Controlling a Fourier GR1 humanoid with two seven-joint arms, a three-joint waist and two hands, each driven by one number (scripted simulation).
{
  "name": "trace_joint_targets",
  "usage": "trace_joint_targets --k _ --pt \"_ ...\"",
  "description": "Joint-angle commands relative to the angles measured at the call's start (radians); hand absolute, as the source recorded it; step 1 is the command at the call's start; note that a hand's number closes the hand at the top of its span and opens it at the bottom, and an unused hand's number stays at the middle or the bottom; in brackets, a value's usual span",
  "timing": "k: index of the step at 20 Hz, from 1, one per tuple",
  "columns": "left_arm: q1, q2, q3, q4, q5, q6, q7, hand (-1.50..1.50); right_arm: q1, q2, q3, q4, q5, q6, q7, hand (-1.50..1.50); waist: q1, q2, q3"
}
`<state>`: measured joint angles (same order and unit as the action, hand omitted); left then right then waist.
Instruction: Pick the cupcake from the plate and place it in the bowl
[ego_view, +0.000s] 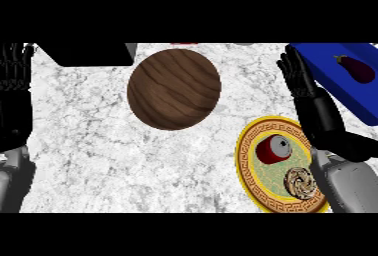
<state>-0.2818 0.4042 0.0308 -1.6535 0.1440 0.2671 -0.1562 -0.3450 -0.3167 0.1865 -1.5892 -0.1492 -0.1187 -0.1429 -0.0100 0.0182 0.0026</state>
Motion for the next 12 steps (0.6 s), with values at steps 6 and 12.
trace_joint_targets --k 6,12 --pt "0.159 -0.112 -0.165 0.115 0.001 -0.042 0.111 0.00 0.243 -0.205 0.309 0.015 -0.003 0.468 0.022 1.50 -0.013 -0.003 -0.003" --pt "0.159 -0.160 -0.210 0.097 -0.001 -0.015 0.199 0.00 0.522 -0.134 0.090 -0.003 -0.025 0.215 -0.400 -1.50 -0.049 -0.024 0.002"
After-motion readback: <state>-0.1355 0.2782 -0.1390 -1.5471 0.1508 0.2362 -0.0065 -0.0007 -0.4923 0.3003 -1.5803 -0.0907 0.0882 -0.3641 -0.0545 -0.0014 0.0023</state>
